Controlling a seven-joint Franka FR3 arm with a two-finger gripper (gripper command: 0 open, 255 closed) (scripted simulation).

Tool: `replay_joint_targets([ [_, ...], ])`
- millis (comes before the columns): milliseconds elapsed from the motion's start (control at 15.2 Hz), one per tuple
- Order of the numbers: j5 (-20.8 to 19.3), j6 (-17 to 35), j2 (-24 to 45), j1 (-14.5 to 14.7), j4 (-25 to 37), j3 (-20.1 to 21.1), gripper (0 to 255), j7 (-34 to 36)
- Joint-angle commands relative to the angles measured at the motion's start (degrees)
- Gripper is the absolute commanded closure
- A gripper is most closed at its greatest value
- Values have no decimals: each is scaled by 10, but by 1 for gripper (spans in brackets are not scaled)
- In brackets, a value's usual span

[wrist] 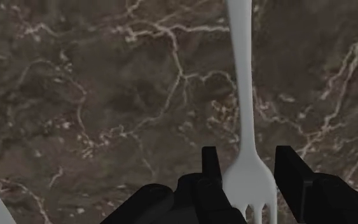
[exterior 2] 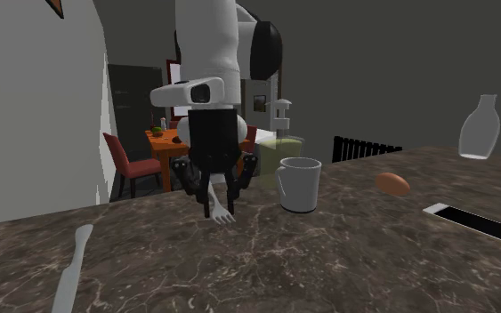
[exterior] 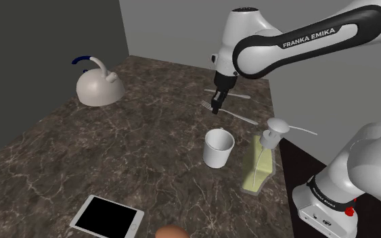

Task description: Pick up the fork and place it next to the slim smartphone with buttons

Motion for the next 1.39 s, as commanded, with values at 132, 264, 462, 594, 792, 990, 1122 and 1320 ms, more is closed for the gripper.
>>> replay_joint_targets([
  [132,1,-32,-13,0,19,-1,255,1],
  [264,1,-48,-18,0,29,-2,255,1],
  [462,4,-59,-25,7,35,7,255,14],
  [594,9,-59,-29,19,32,25,255,42],
  [792,16,-59,-31,37,32,54,255,84],
  [990,22,-59,-27,54,38,83,255,128],
  [1122,24,-59,-22,65,46,103,255,158],
  [1320,24,-59,-8,81,62,133,255,204],
])
